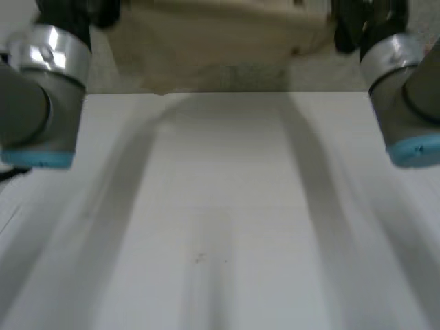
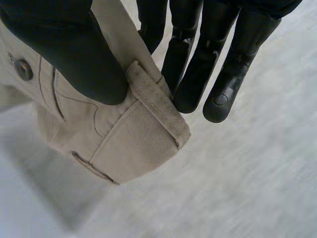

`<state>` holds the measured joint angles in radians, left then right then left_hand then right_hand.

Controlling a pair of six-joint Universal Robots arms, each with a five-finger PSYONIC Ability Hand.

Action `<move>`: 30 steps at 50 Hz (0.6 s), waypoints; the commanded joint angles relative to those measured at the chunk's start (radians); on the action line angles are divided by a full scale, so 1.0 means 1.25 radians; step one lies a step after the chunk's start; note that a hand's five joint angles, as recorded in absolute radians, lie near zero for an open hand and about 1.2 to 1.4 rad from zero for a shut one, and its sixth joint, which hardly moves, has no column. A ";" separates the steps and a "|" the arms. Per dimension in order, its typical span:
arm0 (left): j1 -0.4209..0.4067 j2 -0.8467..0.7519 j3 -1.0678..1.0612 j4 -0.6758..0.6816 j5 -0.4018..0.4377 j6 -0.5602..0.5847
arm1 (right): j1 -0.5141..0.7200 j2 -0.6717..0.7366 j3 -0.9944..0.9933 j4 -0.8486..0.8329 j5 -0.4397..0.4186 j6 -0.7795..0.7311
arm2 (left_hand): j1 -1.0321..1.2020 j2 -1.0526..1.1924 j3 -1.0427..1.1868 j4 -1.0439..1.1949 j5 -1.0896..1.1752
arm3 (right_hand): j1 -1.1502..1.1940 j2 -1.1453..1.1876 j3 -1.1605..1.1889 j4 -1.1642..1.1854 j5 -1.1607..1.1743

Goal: Fold the shorts.

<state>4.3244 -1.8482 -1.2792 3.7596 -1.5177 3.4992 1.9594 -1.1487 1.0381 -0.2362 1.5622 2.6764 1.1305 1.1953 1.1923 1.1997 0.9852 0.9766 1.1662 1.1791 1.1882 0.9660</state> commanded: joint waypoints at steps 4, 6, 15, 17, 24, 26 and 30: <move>-0.010 -0.116 -0.292 -0.046 0.003 0.027 | 0.009 0.131 0.217 0.058 -0.007 -0.072 | 0.213 0.161 0.163 0.157 0.189 | 0.336 0.184 0.174 0.166 0.205; -0.016 -0.120 -0.320 -0.065 0.002 0.045 | 0.017 0.132 0.241 0.078 -0.008 -0.098 | 0.213 0.161 0.163 0.157 0.189 | 0.336 0.184 0.174 0.166 0.205; -0.017 0.071 -0.465 -0.282 0.001 0.196 | 0.011 -0.009 0.377 0.295 -0.003 -0.254 | 0.213 0.161 0.163 0.157 0.189 | 0.336 0.184 0.174 0.166 0.205; -0.018 0.121 -0.485 -0.344 0.001 0.219 | 0.011 -0.070 0.415 0.396 -0.002 -0.306 | 0.213 0.161 0.163 0.157 0.189 | 0.336 0.184 0.174 0.166 0.205; -0.026 0.332 -0.558 -0.652 0.012 0.308 | 0.011 -0.207 0.533 0.628 -0.003 -0.419 | 0.213 0.161 0.163 0.157 0.189 | 0.336 0.184 0.174 0.166 0.205; -0.033 0.365 -0.560 -0.691 0.021 0.321 | 0.012 -0.230 0.548 0.620 -0.005 -0.428 | 0.213 0.161 0.163 0.157 0.189 | 0.336 0.184 0.174 0.166 0.205; -0.036 0.362 -0.543 -0.662 0.043 0.325 | 0.017 -0.230 0.554 0.571 -0.004 -0.427 | 0.213 0.161 0.163 0.157 0.189 | 0.336 0.184 0.174 0.166 0.205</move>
<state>4.2893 -1.4275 -1.9741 2.9534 -1.4984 3.8874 1.9737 -1.4138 1.7067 0.5256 1.5587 2.1516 1.1305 1.1953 1.1925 1.1997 0.9854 0.9766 1.1662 1.1846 1.1882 0.9660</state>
